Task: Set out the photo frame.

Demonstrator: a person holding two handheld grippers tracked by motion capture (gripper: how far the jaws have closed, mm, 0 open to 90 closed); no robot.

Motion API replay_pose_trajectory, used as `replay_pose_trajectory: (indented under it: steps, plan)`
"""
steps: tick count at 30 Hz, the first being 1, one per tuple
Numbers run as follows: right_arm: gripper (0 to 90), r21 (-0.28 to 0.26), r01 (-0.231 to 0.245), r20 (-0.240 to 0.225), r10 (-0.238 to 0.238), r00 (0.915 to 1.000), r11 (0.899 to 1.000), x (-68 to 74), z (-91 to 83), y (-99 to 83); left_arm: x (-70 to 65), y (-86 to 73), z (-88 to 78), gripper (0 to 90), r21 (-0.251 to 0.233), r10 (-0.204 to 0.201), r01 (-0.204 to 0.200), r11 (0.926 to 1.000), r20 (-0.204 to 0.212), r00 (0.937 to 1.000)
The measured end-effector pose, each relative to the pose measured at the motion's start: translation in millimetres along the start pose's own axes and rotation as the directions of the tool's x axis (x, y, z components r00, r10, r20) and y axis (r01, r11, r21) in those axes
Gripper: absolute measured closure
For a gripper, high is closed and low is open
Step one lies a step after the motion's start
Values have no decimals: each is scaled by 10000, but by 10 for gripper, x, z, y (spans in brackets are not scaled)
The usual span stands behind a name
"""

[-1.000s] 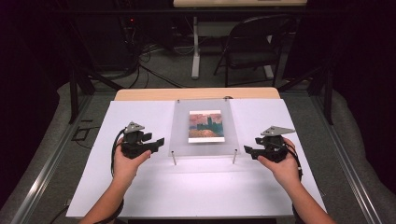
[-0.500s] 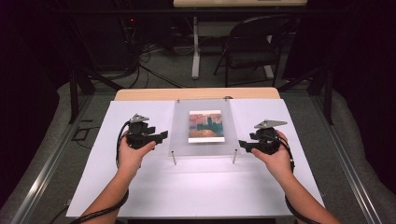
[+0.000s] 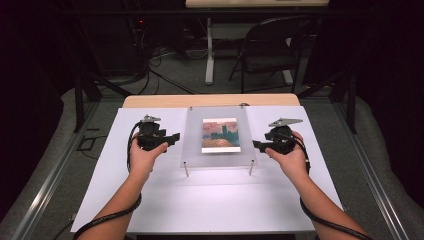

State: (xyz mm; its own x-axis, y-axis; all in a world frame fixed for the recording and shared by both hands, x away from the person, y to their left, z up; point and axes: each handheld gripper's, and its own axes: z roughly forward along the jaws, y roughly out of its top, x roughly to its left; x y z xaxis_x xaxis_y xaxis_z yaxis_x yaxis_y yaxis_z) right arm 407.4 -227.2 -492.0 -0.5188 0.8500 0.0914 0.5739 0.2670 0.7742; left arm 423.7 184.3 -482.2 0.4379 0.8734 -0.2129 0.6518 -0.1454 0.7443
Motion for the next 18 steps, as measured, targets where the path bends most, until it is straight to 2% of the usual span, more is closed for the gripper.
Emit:
replay_pose_trajectory:
  steps: [4,10,18]
  plan:
    - [395,19,-195,35,195,9998,9998,-56,46,91,26,78,39,366,64,-165,165,9998,-49,9999]
    - [399,-67,-431,187,432,9989,9991,-134,141,258,7,240,123,367,123,-61,64,9999,-257,9997]
    - [395,49,-699,132,698,9975,9975,-170,357,383,-10,380,362,366,418,-94,109,9991,-349,9993]
